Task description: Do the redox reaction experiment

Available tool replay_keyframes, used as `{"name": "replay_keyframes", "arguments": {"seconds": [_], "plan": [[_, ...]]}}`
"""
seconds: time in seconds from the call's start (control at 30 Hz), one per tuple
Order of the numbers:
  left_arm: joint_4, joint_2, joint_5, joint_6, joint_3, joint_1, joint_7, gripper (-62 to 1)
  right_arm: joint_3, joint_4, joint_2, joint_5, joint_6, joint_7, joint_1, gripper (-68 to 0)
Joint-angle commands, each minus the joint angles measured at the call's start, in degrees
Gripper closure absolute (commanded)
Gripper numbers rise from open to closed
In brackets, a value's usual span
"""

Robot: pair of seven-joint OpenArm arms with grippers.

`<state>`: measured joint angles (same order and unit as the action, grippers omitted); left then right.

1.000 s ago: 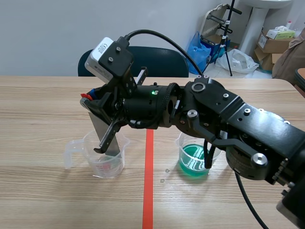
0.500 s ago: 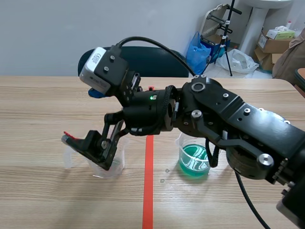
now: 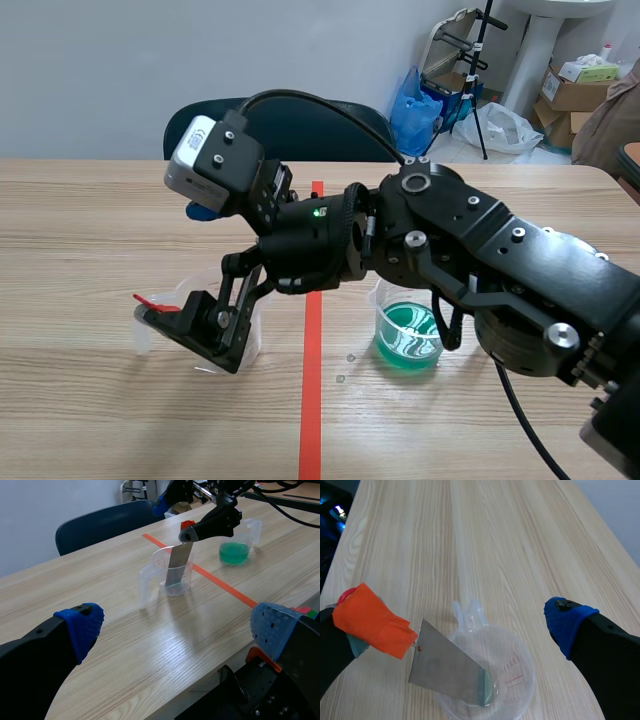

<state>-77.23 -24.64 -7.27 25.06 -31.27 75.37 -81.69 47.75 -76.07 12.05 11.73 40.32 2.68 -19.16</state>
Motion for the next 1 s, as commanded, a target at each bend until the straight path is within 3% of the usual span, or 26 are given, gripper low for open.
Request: {"name": "replay_keyframes", "arguments": {"seconds": [0.0, 0.2, 0.97], "plan": [[-0.37, 0.13, 0.59, -0.09, -0.37, 0.07, -1.01, -62.3, -0.09, -0.94, -0.31, 0.42, 0.31, 0.52, -0.81, -67.9], [-0.37, 0.13, 0.57, -0.09, -0.35, 0.07, -1.01, -62.3, -0.09, -0.96, -0.31, 0.42, 2.40, 1.33, -0.26, -67.9], [-0.37, 0.13, 0.57, -0.09, -0.35, 0.07, -0.83, -62.3, -0.09, -1.11, -0.31, 0.42, 2.40, 2.45, 2.03, -67.9]]}}
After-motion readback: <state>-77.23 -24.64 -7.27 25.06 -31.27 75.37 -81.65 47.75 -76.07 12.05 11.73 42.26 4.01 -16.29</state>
